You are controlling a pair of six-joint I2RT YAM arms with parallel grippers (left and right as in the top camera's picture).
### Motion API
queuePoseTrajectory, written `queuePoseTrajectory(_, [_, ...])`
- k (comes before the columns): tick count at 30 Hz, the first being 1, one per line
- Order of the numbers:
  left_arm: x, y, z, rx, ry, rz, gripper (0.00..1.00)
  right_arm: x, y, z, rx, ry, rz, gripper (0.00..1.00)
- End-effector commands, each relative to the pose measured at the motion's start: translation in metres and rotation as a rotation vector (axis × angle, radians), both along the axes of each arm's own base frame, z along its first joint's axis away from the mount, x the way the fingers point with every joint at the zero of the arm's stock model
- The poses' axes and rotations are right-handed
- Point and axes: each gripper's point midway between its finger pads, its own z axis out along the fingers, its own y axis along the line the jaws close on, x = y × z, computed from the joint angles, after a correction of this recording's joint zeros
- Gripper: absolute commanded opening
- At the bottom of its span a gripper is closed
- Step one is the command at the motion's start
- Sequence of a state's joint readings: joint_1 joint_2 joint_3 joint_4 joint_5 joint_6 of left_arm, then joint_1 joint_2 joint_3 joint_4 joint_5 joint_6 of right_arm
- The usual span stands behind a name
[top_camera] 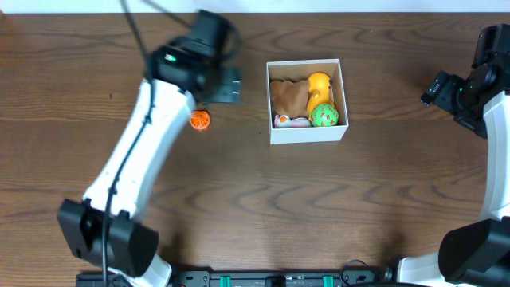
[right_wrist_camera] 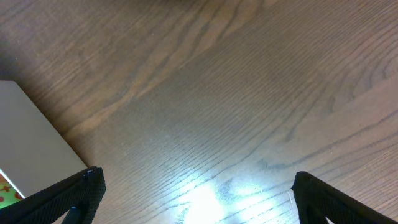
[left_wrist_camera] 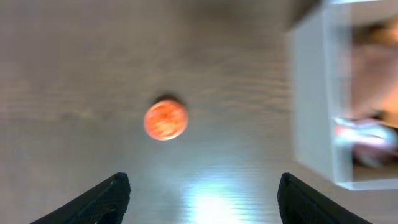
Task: Pack container
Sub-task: 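Grasp the orange round toy with the left gripper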
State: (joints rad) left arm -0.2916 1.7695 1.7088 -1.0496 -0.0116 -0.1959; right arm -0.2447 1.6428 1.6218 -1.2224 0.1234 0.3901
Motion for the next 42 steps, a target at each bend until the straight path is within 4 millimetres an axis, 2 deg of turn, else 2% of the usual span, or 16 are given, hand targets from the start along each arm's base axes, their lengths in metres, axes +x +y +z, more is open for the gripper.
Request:
queuePoseTrajectory(1, [-0.006, 0.014, -0.053, -0.034, 0.159, 0.063, 0.77, -0.001, -0.001, -0.003, 0.003, 0.011, -0.003, 0.99])
queuePoseTrajectory(6, [-0.002, 0.031, -0.103, -0.006, 0.278, 0.106, 0.78, -0.001, -0.001, -0.003, 0.003, 0.011, -0.002, 0.99])
queuePoseTrajectory(10, [0.004, 0.035, -0.129, 0.01, 0.312, 0.087, 0.78, -0.001, -0.001, -0.003, 0.003, 0.012, -0.003, 0.99])
queuePoseTrajectory(13, [0.009, 0.039, -0.141, 0.01, 0.321, 0.099, 0.78, -0.001, -0.001, -0.004, 0.004, 0.014, -0.003, 0.99])
queuePoseTrajectory(26, [0.018, 0.045, -0.184, 0.025, 0.354, 0.06, 0.78, -0.001, -0.001, -0.004, 0.004, 0.014, -0.003, 0.99])
queuePoseTrajectory(34, [0.024, 0.044, -0.19, 0.026, 0.341, 0.046, 0.77, -0.001, -0.001, -0.004, 0.004, 0.014, -0.003, 0.99])
queuePoseTrajectory(38, [0.024, 0.044, -0.191, 0.029, 0.341, 0.03, 0.72, -0.001, -0.001, -0.004, 0.004, 0.014, -0.003, 0.99])
queuePoseTrajectory(42, [0.021, 0.044, -0.197, 0.034, 0.357, 0.019, 0.72, -0.002, -0.001, -0.004, 0.004, 0.016, -0.003, 0.99])
